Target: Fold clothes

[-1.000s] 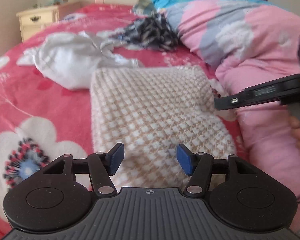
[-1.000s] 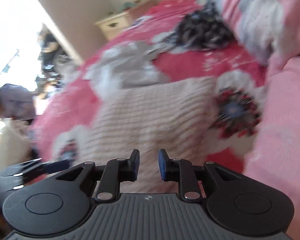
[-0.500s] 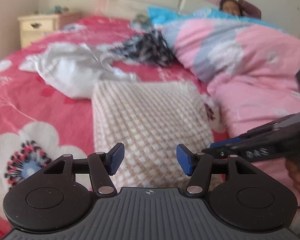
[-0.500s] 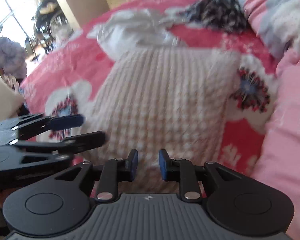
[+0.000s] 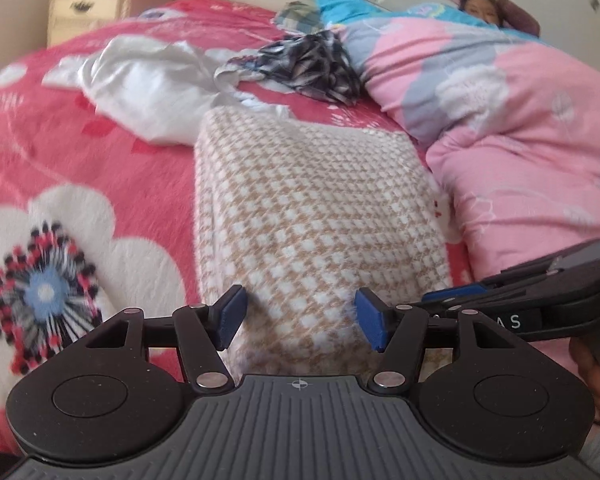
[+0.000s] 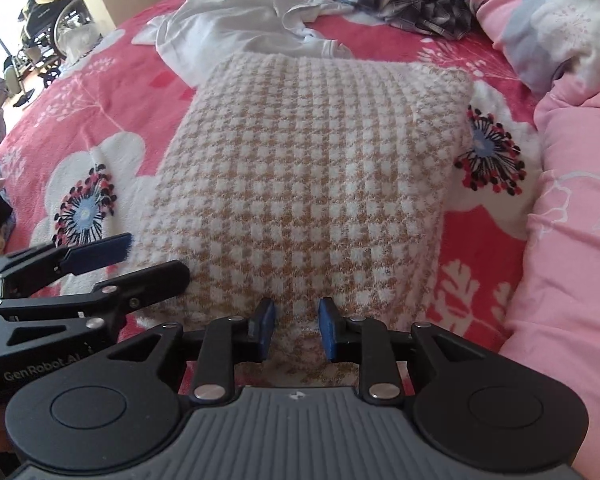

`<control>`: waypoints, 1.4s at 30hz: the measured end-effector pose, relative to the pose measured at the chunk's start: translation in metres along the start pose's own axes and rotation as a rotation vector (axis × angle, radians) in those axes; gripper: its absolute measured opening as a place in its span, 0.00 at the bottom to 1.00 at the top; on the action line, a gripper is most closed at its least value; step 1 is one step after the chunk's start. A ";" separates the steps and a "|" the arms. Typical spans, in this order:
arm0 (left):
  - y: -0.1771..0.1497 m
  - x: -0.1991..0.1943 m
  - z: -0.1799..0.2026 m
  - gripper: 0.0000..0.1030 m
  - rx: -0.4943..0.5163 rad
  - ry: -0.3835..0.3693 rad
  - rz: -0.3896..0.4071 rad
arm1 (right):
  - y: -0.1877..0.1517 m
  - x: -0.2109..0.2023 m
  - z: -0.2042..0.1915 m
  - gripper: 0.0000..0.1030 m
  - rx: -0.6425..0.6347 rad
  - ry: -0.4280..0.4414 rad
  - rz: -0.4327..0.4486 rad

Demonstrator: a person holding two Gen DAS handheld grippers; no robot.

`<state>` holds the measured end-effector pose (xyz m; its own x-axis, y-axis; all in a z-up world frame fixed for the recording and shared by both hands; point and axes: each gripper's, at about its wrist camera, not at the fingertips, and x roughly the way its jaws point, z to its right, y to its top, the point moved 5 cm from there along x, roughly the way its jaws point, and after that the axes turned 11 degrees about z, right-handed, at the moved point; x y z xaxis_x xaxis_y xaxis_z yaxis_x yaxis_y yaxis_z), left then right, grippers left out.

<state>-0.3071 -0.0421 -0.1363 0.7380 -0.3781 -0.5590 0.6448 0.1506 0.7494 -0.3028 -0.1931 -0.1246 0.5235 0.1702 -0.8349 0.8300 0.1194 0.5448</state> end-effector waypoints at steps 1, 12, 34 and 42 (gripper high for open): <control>-0.002 -0.001 -0.003 0.59 -0.023 -0.009 0.012 | 0.000 -0.001 0.000 0.27 0.005 -0.010 0.000; 0.010 -0.018 -0.024 0.60 -0.090 -0.090 0.127 | 0.038 -0.055 -0.004 0.78 0.078 -0.010 0.166; 0.016 -0.020 -0.026 0.63 -0.107 -0.106 0.180 | 0.055 -0.094 0.026 1.00 0.335 0.051 0.305; 0.015 -0.015 -0.031 0.63 -0.111 -0.062 0.169 | 0.027 -0.077 0.045 1.00 0.482 0.089 0.264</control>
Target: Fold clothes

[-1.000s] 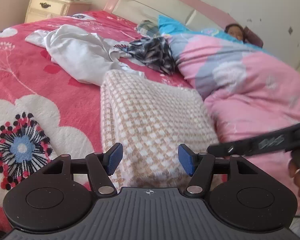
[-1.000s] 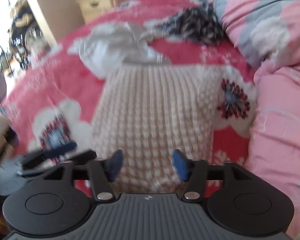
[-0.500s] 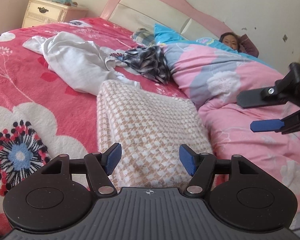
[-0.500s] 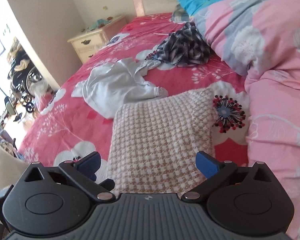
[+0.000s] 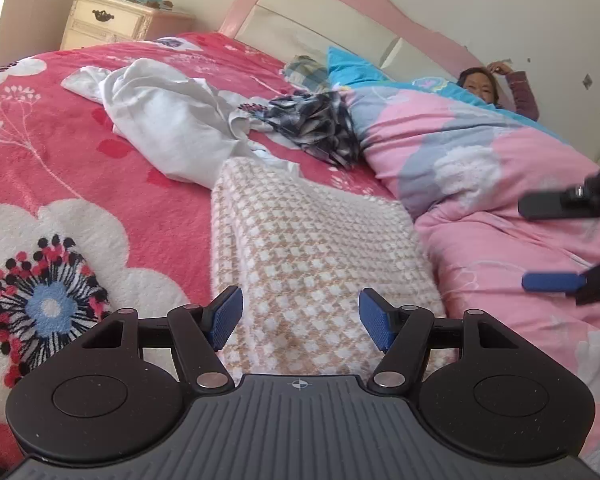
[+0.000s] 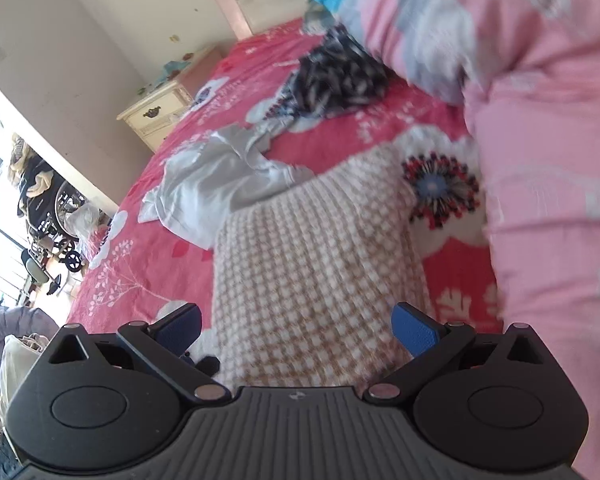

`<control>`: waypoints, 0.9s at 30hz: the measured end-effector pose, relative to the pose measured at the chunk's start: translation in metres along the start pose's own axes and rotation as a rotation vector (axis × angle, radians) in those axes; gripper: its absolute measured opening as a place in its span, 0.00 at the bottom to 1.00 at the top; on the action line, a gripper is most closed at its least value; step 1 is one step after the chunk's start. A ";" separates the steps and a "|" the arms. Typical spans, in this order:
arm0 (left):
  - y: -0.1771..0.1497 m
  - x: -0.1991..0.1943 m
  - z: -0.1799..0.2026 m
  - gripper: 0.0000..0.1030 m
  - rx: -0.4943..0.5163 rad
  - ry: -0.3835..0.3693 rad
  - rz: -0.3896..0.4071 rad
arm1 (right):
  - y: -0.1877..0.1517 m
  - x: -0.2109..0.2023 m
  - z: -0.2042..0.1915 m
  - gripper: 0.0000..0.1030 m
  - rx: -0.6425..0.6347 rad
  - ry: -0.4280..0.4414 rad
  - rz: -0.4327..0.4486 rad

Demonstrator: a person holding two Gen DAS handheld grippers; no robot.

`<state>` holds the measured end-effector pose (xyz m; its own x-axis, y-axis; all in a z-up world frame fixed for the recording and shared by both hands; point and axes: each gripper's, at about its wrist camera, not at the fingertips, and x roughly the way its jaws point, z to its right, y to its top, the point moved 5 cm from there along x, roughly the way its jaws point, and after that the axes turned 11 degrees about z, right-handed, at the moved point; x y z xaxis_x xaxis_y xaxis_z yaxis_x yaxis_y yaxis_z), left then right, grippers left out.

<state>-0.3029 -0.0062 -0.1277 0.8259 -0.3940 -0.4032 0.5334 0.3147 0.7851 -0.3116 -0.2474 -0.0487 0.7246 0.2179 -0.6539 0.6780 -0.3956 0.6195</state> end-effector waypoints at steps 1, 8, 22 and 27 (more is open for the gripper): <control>0.000 0.001 -0.001 0.63 -0.002 0.007 -0.001 | -0.004 0.001 0.003 1.00 0.002 0.002 -0.004; 0.003 -0.002 0.000 0.63 0.004 0.022 0.005 | -0.008 0.019 0.017 1.00 -0.046 -0.017 -0.028; 0.064 0.071 0.047 0.57 0.141 -0.055 0.060 | 0.063 0.086 -0.004 0.54 -0.389 -0.076 0.146; 0.079 0.137 0.042 0.48 0.221 -0.021 -0.014 | 0.074 0.150 0.016 0.37 -0.341 -0.071 0.105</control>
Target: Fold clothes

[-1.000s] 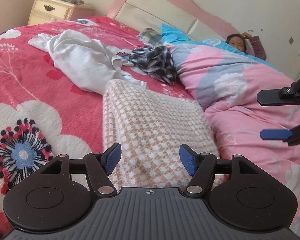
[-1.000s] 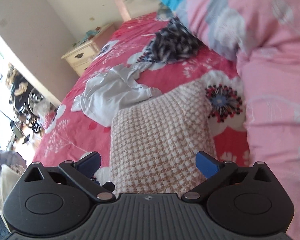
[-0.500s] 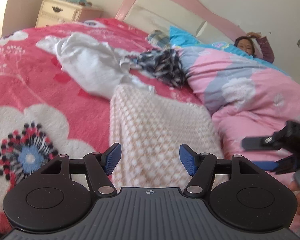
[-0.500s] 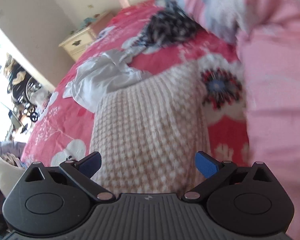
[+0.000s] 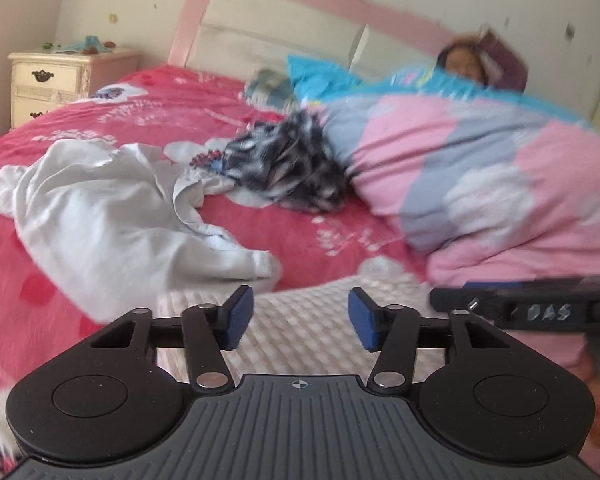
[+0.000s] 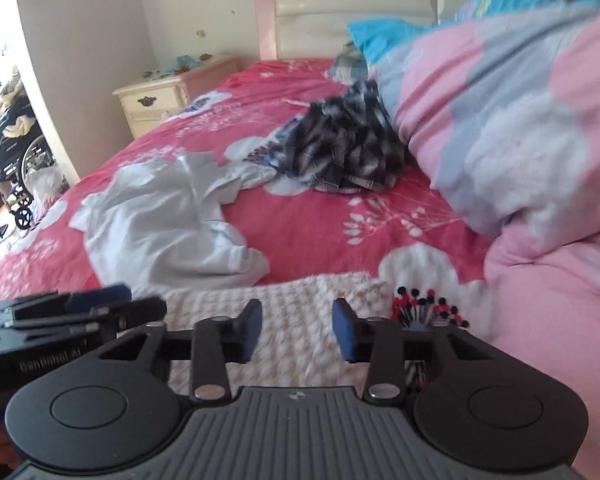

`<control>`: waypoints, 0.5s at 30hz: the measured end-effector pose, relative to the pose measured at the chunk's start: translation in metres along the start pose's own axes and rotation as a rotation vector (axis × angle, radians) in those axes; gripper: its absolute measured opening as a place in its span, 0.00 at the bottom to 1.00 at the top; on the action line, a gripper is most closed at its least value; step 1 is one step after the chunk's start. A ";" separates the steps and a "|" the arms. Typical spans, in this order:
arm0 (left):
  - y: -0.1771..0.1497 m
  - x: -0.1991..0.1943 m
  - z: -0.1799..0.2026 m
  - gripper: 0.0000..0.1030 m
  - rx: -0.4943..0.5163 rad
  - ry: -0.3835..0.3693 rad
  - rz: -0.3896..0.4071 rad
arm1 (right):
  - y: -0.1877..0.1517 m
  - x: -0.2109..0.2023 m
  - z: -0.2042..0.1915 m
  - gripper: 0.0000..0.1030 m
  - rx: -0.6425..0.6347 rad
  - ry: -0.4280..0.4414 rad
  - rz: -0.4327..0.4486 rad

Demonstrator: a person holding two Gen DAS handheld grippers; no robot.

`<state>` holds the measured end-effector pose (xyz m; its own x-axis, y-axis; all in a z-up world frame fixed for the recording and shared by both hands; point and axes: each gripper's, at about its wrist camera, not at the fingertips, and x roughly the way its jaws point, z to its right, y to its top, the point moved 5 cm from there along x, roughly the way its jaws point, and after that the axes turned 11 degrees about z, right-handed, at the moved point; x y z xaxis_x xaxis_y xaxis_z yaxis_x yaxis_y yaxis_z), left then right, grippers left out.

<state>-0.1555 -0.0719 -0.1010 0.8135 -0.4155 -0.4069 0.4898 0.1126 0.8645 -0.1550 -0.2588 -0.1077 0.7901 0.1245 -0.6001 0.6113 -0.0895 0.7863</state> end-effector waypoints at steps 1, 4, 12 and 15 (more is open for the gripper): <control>-0.005 0.013 -0.004 0.48 0.008 0.010 -0.030 | -0.013 0.019 0.006 0.34 0.008 -0.001 -0.042; -0.038 0.042 -0.023 0.46 -0.002 0.059 -0.163 | -0.032 0.045 0.018 0.32 0.010 0.009 -0.091; -0.032 0.027 -0.026 0.46 -0.020 0.032 -0.097 | 0.013 0.037 0.016 0.31 0.014 0.024 -0.010; -0.015 0.031 -0.022 0.51 0.061 0.038 -0.054 | -0.001 0.080 0.020 0.30 -0.005 -0.016 -0.088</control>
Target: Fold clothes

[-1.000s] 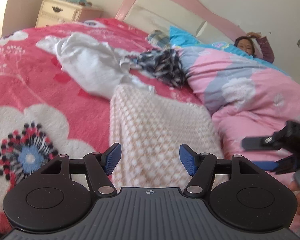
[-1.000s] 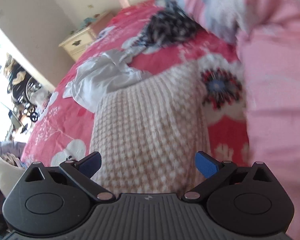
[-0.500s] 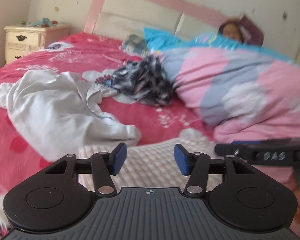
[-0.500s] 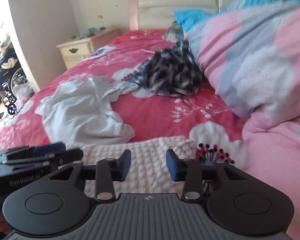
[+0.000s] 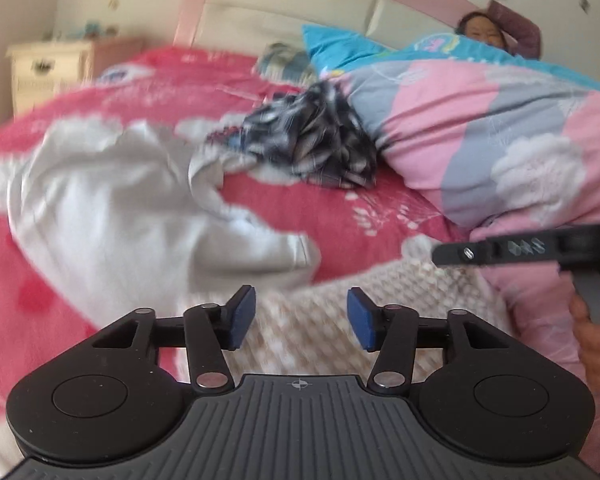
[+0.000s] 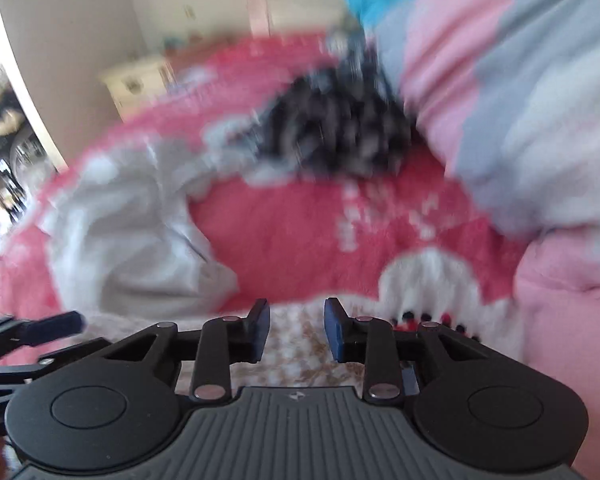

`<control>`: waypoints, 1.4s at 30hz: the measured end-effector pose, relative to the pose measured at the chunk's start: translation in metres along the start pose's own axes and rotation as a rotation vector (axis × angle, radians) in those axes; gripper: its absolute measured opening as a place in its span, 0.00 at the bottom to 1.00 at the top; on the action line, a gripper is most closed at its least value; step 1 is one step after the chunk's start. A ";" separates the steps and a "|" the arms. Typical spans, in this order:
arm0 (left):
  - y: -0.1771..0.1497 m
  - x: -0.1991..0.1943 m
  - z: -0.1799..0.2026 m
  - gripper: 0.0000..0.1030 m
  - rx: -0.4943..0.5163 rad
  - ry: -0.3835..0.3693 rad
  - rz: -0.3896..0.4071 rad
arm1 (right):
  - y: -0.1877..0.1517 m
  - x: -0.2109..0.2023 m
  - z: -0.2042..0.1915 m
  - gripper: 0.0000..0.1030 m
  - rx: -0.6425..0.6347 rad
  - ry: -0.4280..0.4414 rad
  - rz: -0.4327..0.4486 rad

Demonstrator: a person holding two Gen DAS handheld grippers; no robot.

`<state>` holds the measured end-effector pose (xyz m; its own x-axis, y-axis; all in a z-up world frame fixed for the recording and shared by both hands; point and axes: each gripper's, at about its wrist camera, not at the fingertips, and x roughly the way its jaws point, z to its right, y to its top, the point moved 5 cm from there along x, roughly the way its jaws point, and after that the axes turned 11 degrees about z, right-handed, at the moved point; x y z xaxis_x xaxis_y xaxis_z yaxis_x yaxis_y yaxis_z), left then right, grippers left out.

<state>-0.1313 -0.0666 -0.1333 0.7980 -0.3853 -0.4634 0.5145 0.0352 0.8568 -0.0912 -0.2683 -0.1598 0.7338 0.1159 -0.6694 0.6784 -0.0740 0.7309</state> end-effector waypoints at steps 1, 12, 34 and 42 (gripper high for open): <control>-0.005 0.011 -0.003 0.51 0.014 0.027 -0.043 | -0.010 0.013 0.003 0.30 -0.008 -0.007 -0.005; -0.005 -0.063 0.002 0.51 -0.022 -0.088 -0.018 | -0.018 -0.126 -0.027 0.34 0.053 0.276 -0.144; -0.104 -0.118 0.075 0.56 0.203 -0.089 -0.155 | -0.127 -0.146 -0.020 0.34 0.186 0.212 -0.337; -0.086 -0.148 0.070 0.55 0.157 -0.062 -0.154 | -0.128 -0.179 -0.053 0.40 -0.019 0.211 -0.252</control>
<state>-0.3156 -0.0777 -0.1229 0.6908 -0.4307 -0.5807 0.5698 -0.1701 0.8040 -0.3118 -0.2270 -0.1264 0.5185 0.3311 -0.7884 0.8353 0.0011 0.5498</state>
